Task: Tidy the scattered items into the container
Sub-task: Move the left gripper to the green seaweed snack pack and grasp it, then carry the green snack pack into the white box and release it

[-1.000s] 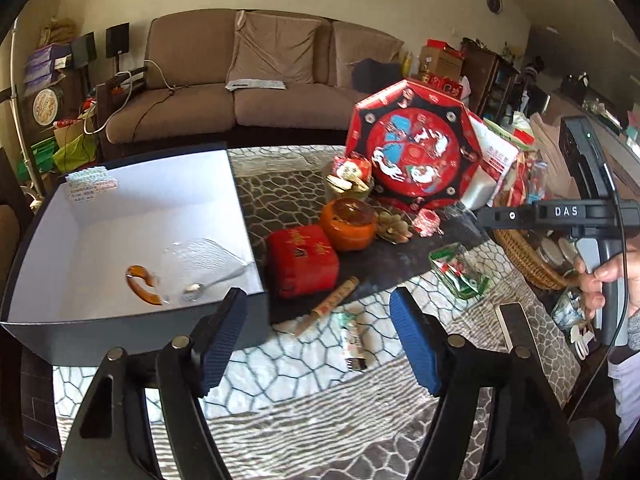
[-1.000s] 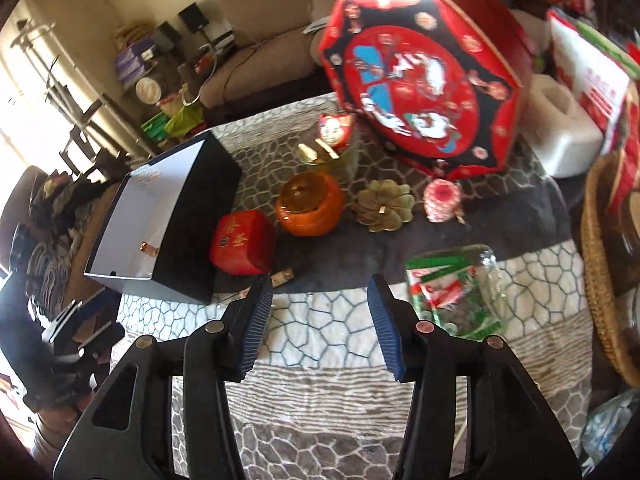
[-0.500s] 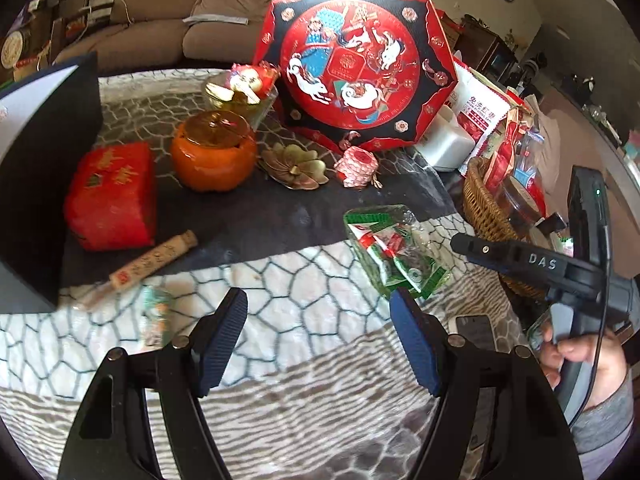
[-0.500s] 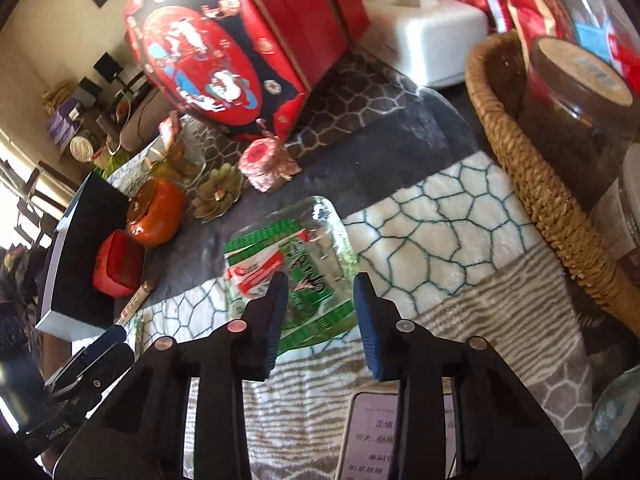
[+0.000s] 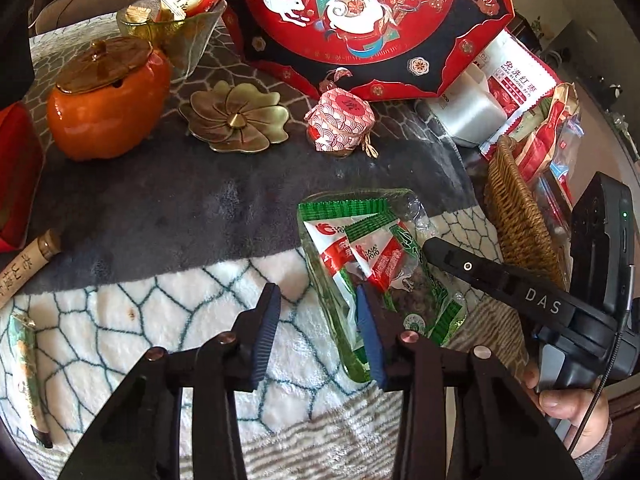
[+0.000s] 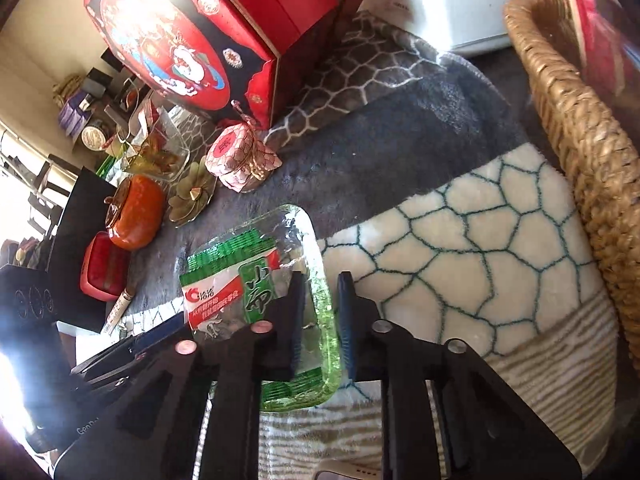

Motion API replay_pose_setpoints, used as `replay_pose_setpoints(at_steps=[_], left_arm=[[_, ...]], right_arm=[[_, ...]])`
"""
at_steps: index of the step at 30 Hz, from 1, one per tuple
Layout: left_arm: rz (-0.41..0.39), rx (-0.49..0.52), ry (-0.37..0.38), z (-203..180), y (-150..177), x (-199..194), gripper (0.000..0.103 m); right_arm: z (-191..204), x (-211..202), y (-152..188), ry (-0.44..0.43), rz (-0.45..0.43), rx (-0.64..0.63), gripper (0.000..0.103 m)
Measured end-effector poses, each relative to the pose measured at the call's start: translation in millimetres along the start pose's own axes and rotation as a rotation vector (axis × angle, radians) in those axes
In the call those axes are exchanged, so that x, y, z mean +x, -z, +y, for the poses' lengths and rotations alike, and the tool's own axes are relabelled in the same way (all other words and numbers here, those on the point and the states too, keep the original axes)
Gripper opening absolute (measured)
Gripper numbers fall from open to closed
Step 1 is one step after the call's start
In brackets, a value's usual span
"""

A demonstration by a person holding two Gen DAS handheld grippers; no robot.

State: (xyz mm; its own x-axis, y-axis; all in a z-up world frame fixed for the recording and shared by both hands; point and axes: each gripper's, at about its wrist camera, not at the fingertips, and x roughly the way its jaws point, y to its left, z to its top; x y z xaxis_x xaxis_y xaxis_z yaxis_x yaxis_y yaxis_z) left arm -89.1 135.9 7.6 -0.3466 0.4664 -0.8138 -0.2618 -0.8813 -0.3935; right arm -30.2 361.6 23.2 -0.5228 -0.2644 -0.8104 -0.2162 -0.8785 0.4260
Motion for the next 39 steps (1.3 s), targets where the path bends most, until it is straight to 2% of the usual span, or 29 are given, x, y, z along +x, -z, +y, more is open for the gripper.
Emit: replay_pose_setpoints(at_steps=[2, 11, 14, 18, 23, 30, 35, 39], left_arm=[[-0.012, 0.008, 0.008, -5.3, -0.7, 3.0, 0.028], [0.007, -0.027, -0.034, -6.1, -7.5, 1.0, 0.026], [-0.003, -0.034, -0.034, -0.8, -10.2, -14.8, 0.026], [-0.035, -0.039, -0.039, 7.4, -15.6, -56.8, 0.026], [-0.103, -0.03, -0.076, 34.5, -23.1, -135.9, 0.026], [-0.247, -0.084, -0.156, 104.2, -43.7, -256.1, 0.026], [-0.313, -0.121, -0.225, 176.1, -67.2, -322.6, 0.026], [-0.328, -0.176, -0.26, 246.5, -86.0, -342.2, 0.026]], right_arm=[[2.0, -0.3, 1.4, 0.009, 0.002, -0.006, 0.015], [8.6, -9.0, 4.0, -0.037, 0.043, 0.016, 0.013], [24.5, -22.6, 4.2, -0.083, 0.034, 0.008, 0.011], [67.2, -45.8, 9.0, -0.119, -0.007, -0.03, 0.011], [142.1, -59.6, 10.0, -0.225, 0.003, -0.09, 0.011], [297.3, -64.0, -7.2, -0.291, 0.002, -0.218, 0.011], [404.5, -25.3, -22.3, -0.335, 0.045, -0.256, 0.012], [464.7, 35.2, -29.4, -0.362, 0.108, -0.252, 0.012]])
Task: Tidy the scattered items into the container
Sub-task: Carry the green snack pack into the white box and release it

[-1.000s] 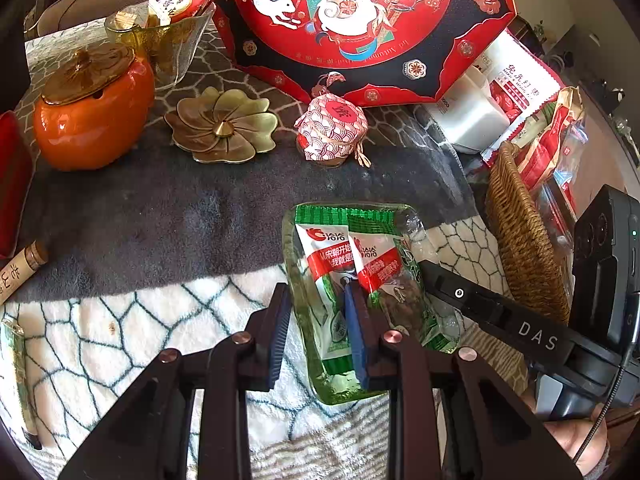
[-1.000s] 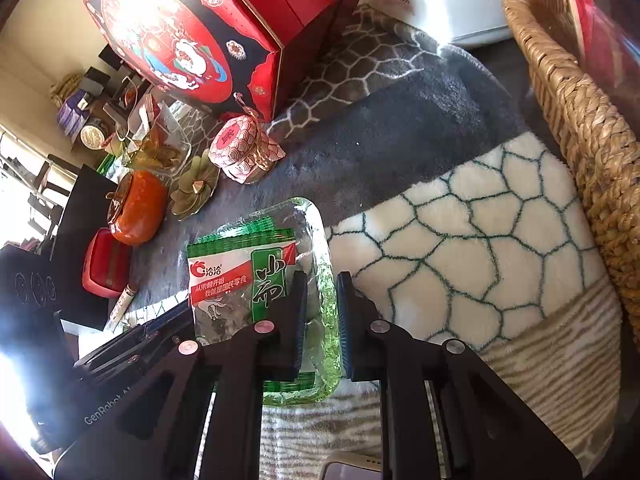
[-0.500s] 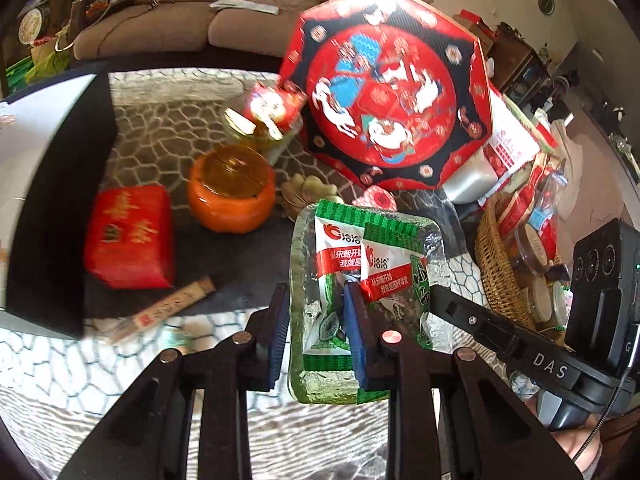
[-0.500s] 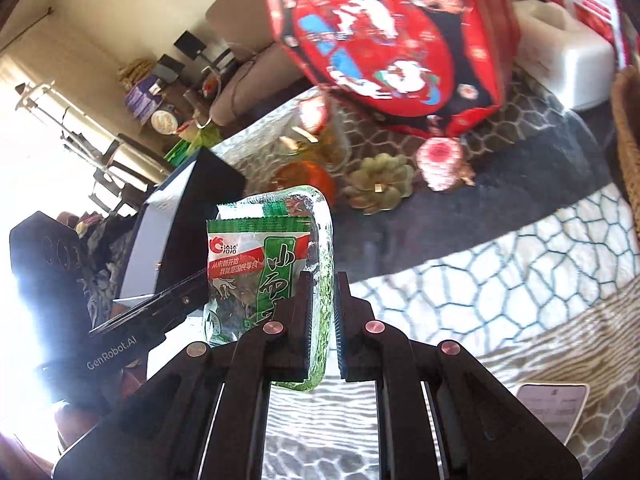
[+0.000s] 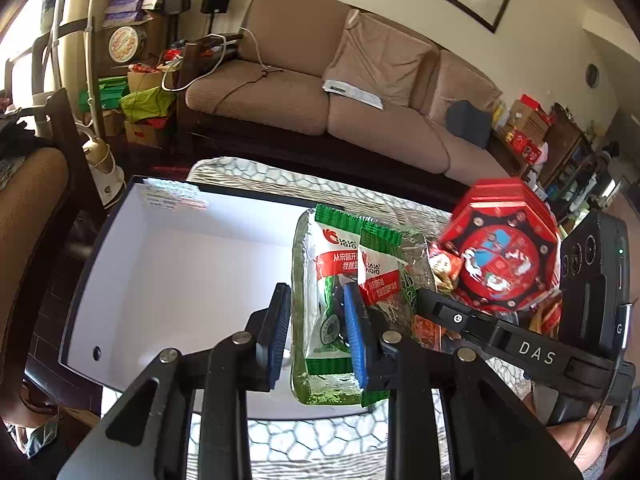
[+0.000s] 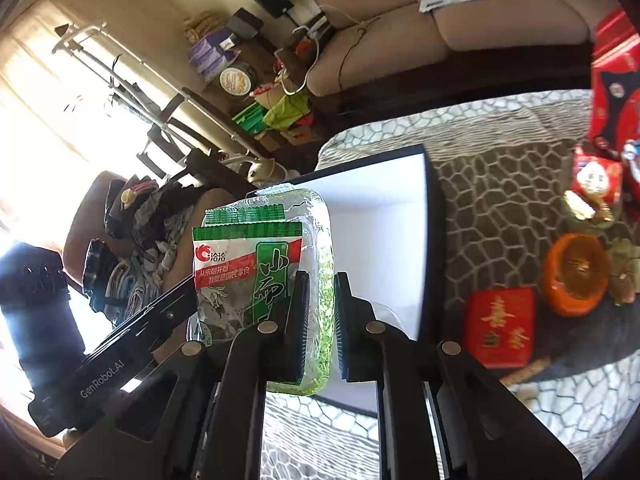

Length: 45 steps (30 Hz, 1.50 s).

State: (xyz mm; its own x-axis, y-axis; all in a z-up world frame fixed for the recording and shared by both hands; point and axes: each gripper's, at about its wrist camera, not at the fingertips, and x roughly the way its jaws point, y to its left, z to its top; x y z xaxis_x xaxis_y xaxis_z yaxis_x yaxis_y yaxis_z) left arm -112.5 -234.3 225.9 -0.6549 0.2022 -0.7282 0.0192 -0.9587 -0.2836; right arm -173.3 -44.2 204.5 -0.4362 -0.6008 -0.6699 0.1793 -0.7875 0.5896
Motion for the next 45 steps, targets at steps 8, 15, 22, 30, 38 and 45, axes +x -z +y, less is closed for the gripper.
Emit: replay_pose_setpoints(at_steps=[8, 15, 22, 30, 38, 45], left_arm=[[0.096, -0.098, -0.025, 107.0, -21.2, 88.6, 0.026], [0.304, -0.159, -0.059, 147.9, -14.9, 176.7, 0.025], [0.563, -0.101, -0.081, 134.3, -8.3, 229.3, 0.025], [0.56, -0.051, -0.131, 111.1, -16.8, 243.1, 0.027], [0.55, -0.069, -0.066, 69.6, -16.2, 262.0, 0.028], [0.54, -0.049, -0.081, 25.0, -9.5, 272.4, 0.033]], right_arm=[[-3.3, 144.1, -24.0, 0.091, 0.144, 0.007, 0.012], [-29.5, 217.9, -24.7, 0.244, 0.329, -0.006, 0.012], [-40.3, 243.7, -21.8, 0.413, 0.457, -0.08, 0.009], [-27.3, 247.4, -23.9, 0.586, 0.495, -0.275, 0.008], [-8.1, 164.4, -58.7, 0.534, 0.35, -0.388, 0.01], [-28.2, 98.7, -71.0, 0.442, 0.267, -0.358, 0.011]])
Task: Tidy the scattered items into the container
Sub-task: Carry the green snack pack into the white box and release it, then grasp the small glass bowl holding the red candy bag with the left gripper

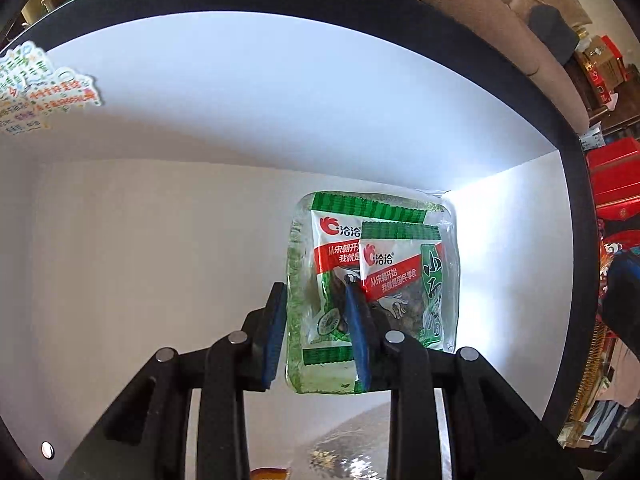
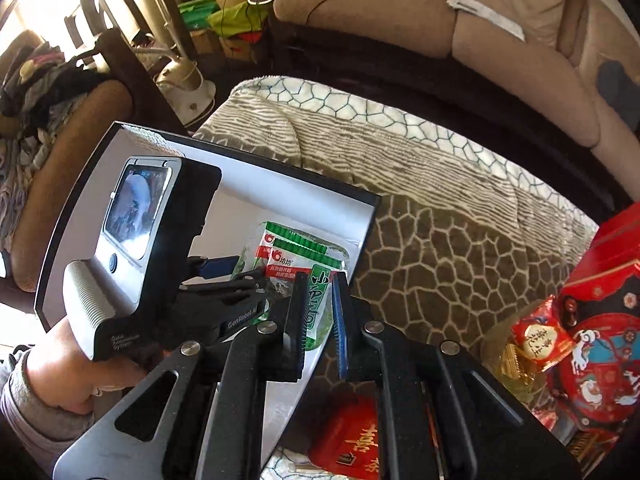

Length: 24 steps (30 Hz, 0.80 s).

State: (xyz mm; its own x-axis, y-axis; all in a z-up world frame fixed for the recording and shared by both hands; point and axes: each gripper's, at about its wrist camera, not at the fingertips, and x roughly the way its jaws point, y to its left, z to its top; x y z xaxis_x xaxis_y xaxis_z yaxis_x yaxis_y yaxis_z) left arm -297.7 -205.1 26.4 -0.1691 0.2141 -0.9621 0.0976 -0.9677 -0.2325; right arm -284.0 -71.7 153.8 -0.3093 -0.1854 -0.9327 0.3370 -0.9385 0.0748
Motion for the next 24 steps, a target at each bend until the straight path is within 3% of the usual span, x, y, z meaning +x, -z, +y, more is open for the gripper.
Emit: replay_pose_setpoints(at_steps=[3, 7, 11, 16, 17, 21, 24], left_arm=[[-0.011, -0.017, -0.016, -6.7, 2.3, 1.7, 0.04], [-0.029, -0.009, -0.027, -5.8, 6.7, -5.5, 0.043], [-0.102, 0.029, -0.091, -6.1, 23.9, -38.7, 0.043], [-0.259, 0.152, -0.092, -33.0, 79.7, -101.0, 0.043], [-0.298, 0.18, -0.078, -38.6, 88.5, -114.4, 0.044], [-0.433, 0.237, 0.057, -68.2, 134.4, -161.1, 0.063], [-0.469, 0.283, 0.131, -96.9, 166.2, -162.8, 0.068]], right_arm=[[-16.6, -20.7, 22.9, -0.005, -0.041, 0.008, 0.011], [-51.8, -42.9, 58.6, -0.013, -0.084, 0.044, 0.016], [-80.0, -68.2, 110.4, 0.0, -0.1, 0.067, 0.017], [-118.1, -86.0, 172.6, 0.01, -0.097, 0.145, 0.019], [-126.4, -88.8, 183.6, 0.011, -0.098, 0.163, 0.019], [-157.0, -104.9, 224.1, 0.021, -0.126, 0.233, 0.021], [-177.1, -119.5, 253.7, 0.01, -0.159, 0.285, 0.027]])
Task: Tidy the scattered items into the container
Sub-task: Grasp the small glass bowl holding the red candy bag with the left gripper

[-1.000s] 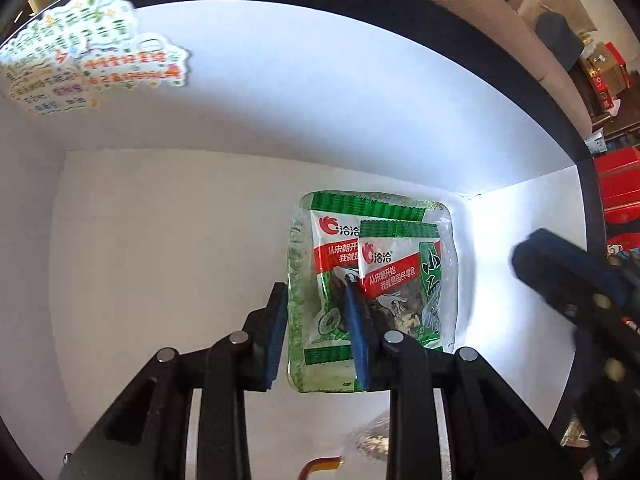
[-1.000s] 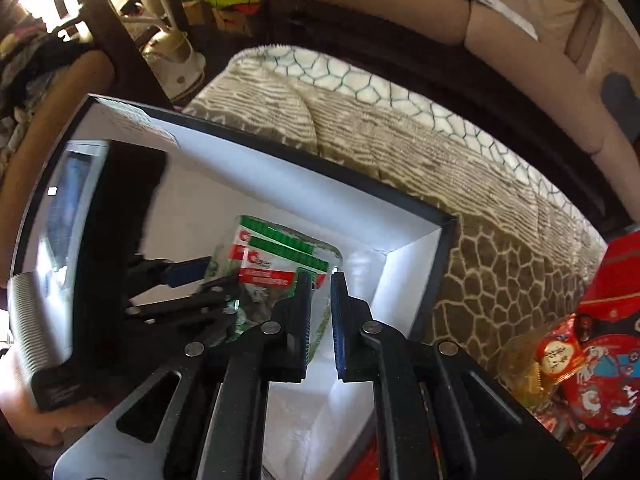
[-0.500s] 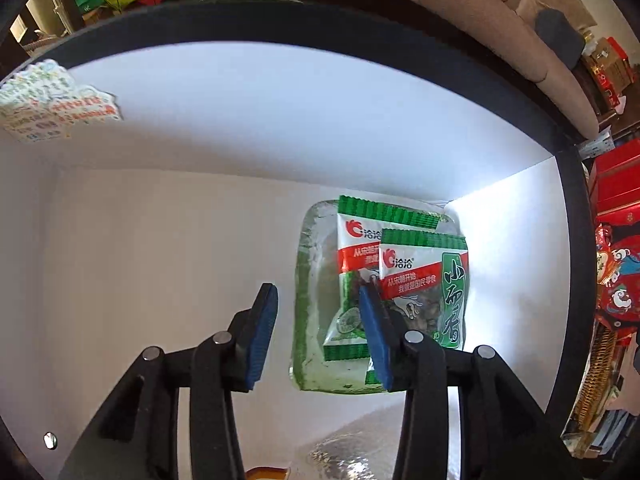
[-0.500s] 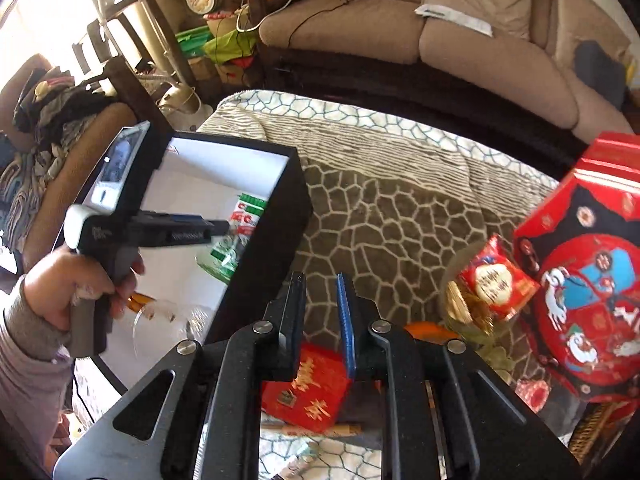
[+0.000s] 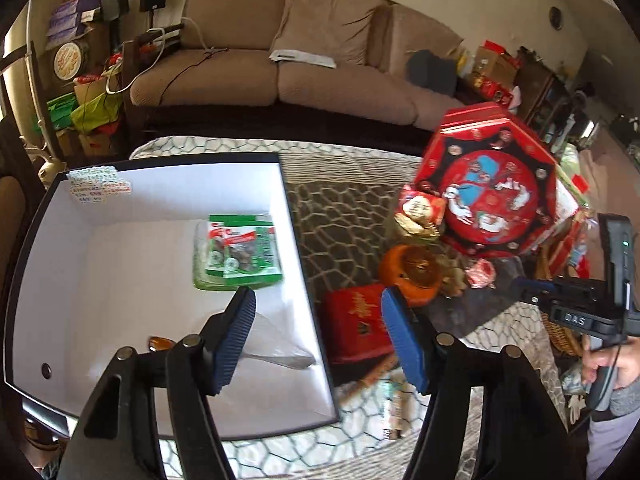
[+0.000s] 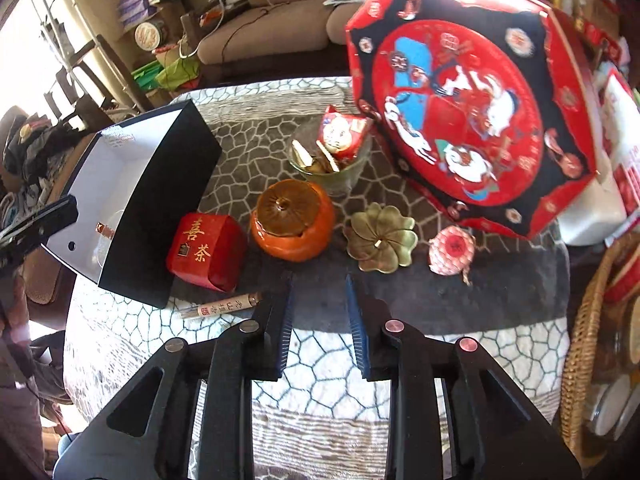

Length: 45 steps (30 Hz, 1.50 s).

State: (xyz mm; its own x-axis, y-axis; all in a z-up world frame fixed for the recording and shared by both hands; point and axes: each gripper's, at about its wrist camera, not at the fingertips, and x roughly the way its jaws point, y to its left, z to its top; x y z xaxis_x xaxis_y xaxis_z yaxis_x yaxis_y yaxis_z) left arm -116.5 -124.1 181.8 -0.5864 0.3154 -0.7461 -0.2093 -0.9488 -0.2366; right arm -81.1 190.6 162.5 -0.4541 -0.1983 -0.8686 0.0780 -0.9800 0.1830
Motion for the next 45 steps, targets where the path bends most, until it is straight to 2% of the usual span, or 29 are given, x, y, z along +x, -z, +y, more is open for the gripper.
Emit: replay_pose_setpoints(at_steps=[3, 7, 9, 12, 14, 15, 17, 21, 25, 28, 31, 32, 33, 34, 35, 39, 40, 41, 45], left_arm=[[-0.011, 0.029, 0.015, -44.1, 22.7, 14.6, 0.072], [0.014, 0.104, -0.006, -87.9, 47.8, 35.3, 0.072], [0.01, 0.125, -0.012, -103.9, 55.6, 46.0, 0.072], [-0.008, 0.162, -0.058, -119.5, 65.3, 60.7, 0.072], [-0.034, 0.174, -0.119, -122.5, 69.9, 65.5, 0.072], [-0.054, 0.161, -0.147, -120.3, 73.0, 63.6, 0.072], [-0.094, 0.124, -0.155, -110.2, 83.4, 53.7, 0.072], [-0.171, 0.084, -0.185, -87.6, 112.3, 35.2, 0.072], [-0.185, 0.08, -0.201, -73.7, 130.1, 33.4, 0.072], [-0.161, 0.049, -0.16, -64.6, 129.2, 39.2, 0.072], [-0.165, 0.023, -0.102, -61.0, 109.7, 41.5, 0.072], [-0.161, 0.014, -0.091, -60.8, 97.1, 43.5, 0.072], [-0.151, 0.006, -0.074, -60.1, 82.0, 47.5, 0.072], [-0.133, -0.005, -0.062, -59.4, 64.7, 53.5, 0.072], [-0.111, -0.009, -0.069, -59.3, 46.2, 61.8, 0.072], [-0.036, 0.025, -0.154, -61.8, -27.7, 108.4, 0.072], [-0.019, 0.036, -0.183, -62.1, -43.3, 121.7, 0.066], [-0.006, 0.043, -0.195, -61.4, -57.5, 134.4, 0.064], [0.101, -0.006, -0.161, -52.9, -91.9, 183.0, 0.062]], right_arm=[[-25.6, -15.1, 16.8, -0.023, -0.03, 0.06, 0.033], [-65.3, -33.0, 34.3, -0.022, -0.084, 0.139, 0.046], [-87.1, -35.8, 40.2, -0.03, -0.102, 0.186, 0.047], [-114.1, -33.8, 48.2, -0.037, -0.112, 0.243, 0.048], [-120.5, -29.4, 51.9, -0.07, -0.112, 0.257, 0.048], [-118.6, -26.0, 53.1, -0.095, -0.111, 0.25, 0.049], [-105.2, -17.7, 54.3, -0.151, -0.112, 0.222, 0.059], [-59.2, 6.7, 48.9, -0.246, -0.114, 0.165, 0.061], [-20.5, 30.5, 35.7, -0.195, -0.143, 0.073, 0.064], [-15.9, 44.6, 18.1, -0.193, -0.153, 0.097, 0.064], [-31.5, 55.5, -10.3, -0.197, -0.164, 0.212, 0.064], [-39.2, 59.7, -19.7, -0.198, -0.165, 0.263, 0.06], [-46.4, 64.8, -28.5, -0.196, -0.159, 0.314, 0.057], [-52.4, 70.3, -36.5, -0.191, -0.154, 0.36, 0.045], [-57.2, 75.9, -43.8, -0.181, -0.155, 0.394, 0.038], [-62.5, 97.3, -65.7, -0.099, -0.169, 0.452, 0.038], [-62.1, 101.7, -69.2, -0.079, -0.172, 0.456, 0.038], [-62.0, 106.5, -73.0, -0.067, -0.175, 0.459, 0.038], [-61.2, 124.5, -83.6, -0.026, -0.166, 0.465, 0.035]])
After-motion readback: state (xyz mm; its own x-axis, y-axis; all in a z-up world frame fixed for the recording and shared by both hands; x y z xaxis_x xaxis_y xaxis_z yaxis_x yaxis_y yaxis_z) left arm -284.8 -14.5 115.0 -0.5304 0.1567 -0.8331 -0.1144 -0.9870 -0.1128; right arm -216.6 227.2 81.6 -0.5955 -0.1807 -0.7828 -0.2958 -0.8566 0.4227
